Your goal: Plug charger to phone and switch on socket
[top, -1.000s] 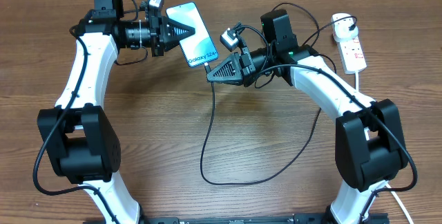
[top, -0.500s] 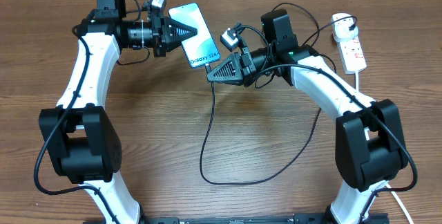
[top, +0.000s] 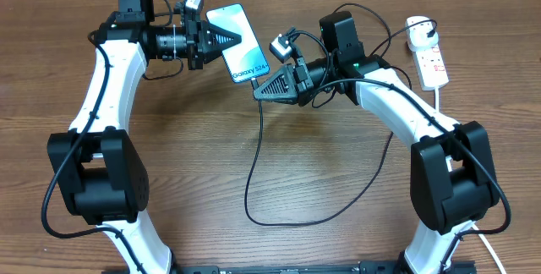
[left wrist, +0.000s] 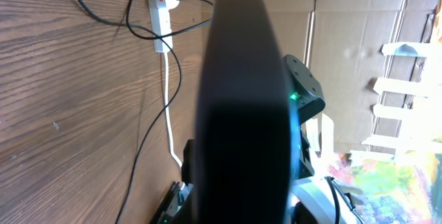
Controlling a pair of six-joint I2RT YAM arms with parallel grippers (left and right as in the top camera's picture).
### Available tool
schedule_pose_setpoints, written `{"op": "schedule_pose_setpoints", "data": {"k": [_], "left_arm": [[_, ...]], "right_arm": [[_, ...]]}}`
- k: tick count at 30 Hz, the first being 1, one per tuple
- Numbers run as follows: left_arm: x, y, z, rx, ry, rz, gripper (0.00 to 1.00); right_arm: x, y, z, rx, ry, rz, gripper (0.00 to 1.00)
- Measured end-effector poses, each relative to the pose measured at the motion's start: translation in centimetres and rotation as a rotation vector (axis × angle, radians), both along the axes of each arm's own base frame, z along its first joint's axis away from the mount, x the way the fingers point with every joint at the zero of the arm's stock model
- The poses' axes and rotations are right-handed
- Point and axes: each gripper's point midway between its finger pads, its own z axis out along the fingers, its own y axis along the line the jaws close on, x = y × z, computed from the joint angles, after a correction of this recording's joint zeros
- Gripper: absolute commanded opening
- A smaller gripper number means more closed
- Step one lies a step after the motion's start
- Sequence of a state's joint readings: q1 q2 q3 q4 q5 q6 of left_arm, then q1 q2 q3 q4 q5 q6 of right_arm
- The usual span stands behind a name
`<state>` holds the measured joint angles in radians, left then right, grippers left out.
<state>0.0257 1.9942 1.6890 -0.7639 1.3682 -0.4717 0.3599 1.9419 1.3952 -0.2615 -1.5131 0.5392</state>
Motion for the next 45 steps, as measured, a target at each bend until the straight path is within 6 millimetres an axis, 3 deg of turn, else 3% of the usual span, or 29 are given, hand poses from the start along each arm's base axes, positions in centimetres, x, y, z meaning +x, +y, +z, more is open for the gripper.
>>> {"op": "schedule_pose_setpoints", "data": {"k": [45], "left_arm": [[-0.42,0.02,0.08,-0.01,-0.015,-0.014,0.04]], "right_arm": [[0.13,0.09,0.66,-0.009,0.065,0.012,0.04]]}}
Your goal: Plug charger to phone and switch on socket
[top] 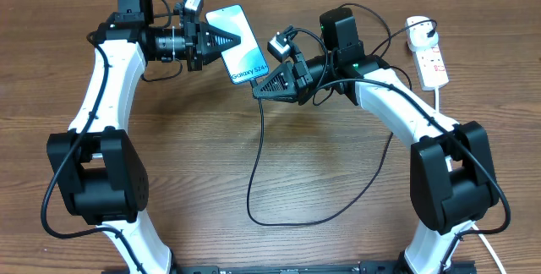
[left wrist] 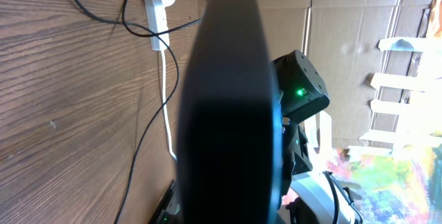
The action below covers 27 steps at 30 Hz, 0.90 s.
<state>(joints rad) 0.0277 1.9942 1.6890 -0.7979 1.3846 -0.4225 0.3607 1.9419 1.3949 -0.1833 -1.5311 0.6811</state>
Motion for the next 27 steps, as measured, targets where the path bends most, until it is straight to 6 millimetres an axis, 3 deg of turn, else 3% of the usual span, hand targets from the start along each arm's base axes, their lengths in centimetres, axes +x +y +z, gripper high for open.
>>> {"op": "schedule_pose_setpoints", "data": {"k": [23,24,27], "left_arm": [[-0.12,-0.12,0.15,-0.009,0.001,-0.007,0.04],[-0.12,-0.14,0.17,-0.01,0.0,-0.007,0.04],[-0.12,-0.13,0.15,-0.009,-0.004,-0.008,0.04]], "right_arm": [[0.11,0.04,0.15,0.0,0.001,0.0,0.04],[0.11,0.04,0.15,0.0,0.001,0.0,0.04],[0.16,0.06,0.14,0.0,-0.004,-0.002,0.21]]}}
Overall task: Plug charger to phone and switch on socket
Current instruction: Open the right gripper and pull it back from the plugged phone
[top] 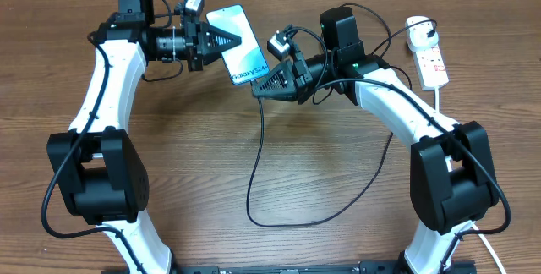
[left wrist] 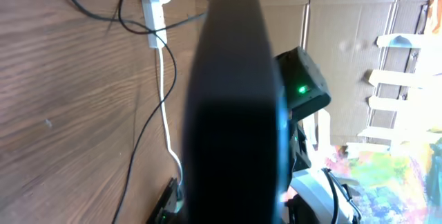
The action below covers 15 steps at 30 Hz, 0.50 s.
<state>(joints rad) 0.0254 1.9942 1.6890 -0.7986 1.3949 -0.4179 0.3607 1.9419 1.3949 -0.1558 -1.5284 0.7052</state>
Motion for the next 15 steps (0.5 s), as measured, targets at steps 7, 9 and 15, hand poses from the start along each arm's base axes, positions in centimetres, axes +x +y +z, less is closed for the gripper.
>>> {"op": "schedule_pose_setpoints", "data": {"k": [7,9,15], "left_arm": [[-0.7,-2.0,-0.3,0.018,-0.001,-0.041,0.04],[-0.6,-2.1,-0.3,0.019,-0.017,-0.043,0.04],[0.1,-1.2,-0.5,0.038,-0.037,-0.014,0.04]], "right_arm": [[0.7,0.2,-0.3,-0.022,-0.015,-0.035,0.53],[0.7,0.2,-0.3,-0.024,-0.012,-0.037,0.56],[0.7,0.2,-0.4,-0.028,-0.012,-0.041,0.6]]}}
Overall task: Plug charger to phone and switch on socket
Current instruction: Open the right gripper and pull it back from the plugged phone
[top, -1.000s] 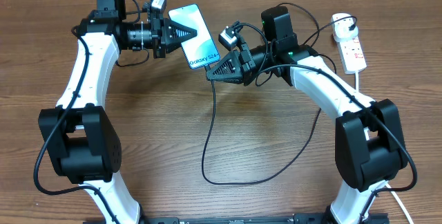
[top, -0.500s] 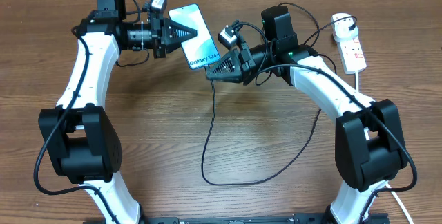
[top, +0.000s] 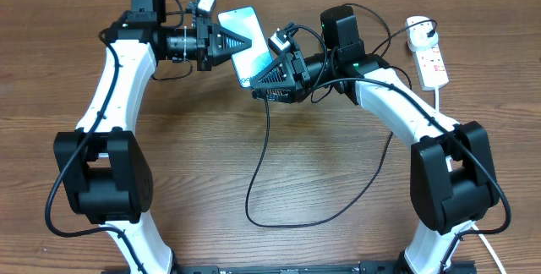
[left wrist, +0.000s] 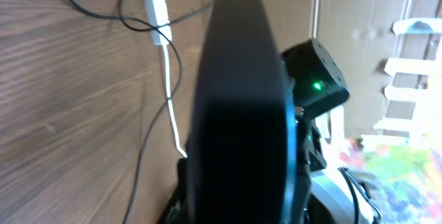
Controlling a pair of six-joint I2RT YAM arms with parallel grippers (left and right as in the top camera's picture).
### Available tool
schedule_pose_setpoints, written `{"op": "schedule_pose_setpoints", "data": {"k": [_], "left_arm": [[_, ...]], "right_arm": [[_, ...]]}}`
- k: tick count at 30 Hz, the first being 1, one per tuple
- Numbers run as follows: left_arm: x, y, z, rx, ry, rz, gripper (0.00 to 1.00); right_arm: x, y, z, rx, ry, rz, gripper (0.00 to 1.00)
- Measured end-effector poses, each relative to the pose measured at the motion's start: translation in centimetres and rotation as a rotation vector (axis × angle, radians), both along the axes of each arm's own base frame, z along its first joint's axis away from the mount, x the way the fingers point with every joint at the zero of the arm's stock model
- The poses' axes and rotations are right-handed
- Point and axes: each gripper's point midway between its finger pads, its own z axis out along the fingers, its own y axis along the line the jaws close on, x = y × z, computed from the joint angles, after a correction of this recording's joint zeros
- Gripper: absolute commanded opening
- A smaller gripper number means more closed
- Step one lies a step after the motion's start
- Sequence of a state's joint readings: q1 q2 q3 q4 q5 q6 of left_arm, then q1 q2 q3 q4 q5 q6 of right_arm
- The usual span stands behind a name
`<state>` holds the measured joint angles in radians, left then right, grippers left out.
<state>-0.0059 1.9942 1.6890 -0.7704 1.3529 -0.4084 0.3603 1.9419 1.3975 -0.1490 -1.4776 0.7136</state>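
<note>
The phone [top: 248,35], screen lit, is held off the table at the back centre with my left gripper [top: 240,41] shut on it. In the left wrist view the phone [left wrist: 242,106] is edge-on, a dark slab that fills the middle and hides my fingers. My right gripper [top: 257,85] is shut on the plug end of the black charger cable [top: 264,151], its tip right against the phone's lower end. The plug itself is hidden. The white socket strip [top: 429,57] lies at the back right with a plug in it; its switch is too small to read.
The black cable loops down over the wooden table [top: 194,181] towards the front and back up to the right. The socket strip [left wrist: 157,3] and its white lead show far off in the left wrist view. Cardboard stands behind the table.
My left arm has moved right with the phone, so its lower end now meets my right gripper's tip. The right gripper has stayed almost in place.
Throughout, my left gripper held the phone up at the back and my right gripper held the cable end just below and right of it. The right gripper edged up towards the phone; now the phone has come right against it.
</note>
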Motion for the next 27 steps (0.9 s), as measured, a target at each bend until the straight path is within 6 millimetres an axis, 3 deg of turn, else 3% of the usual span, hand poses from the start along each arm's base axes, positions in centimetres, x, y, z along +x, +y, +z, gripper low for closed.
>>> {"op": "schedule_pose_setpoints", "data": {"k": [7,13,18,22,27], "left_arm": [[1.6,3.0,-1.0,0.064,-0.015,0.094,0.04],[2.4,5.2,-1.3,0.098,-0.071,0.138,0.04],[2.3,5.1,-1.4,0.099,-0.075,0.133,0.04],[2.3,4.9,-1.5,0.105,-0.076,0.131,0.04],[2.4,4.4,-1.9,0.135,-0.09,0.125,0.04]], "right_arm": [[0.8,-0.9,0.0,0.0,-0.001,-0.027,0.68],[3.2,-3.9,0.0,0.0,0.0,-0.111,0.73],[5.2,-6.8,-0.1,-0.003,-0.01,-0.191,0.79],[6.6,-8.8,-0.9,-0.037,0.028,-0.269,0.92],[7.9,-11.8,-2.5,-0.099,0.089,-0.377,0.94]]}}
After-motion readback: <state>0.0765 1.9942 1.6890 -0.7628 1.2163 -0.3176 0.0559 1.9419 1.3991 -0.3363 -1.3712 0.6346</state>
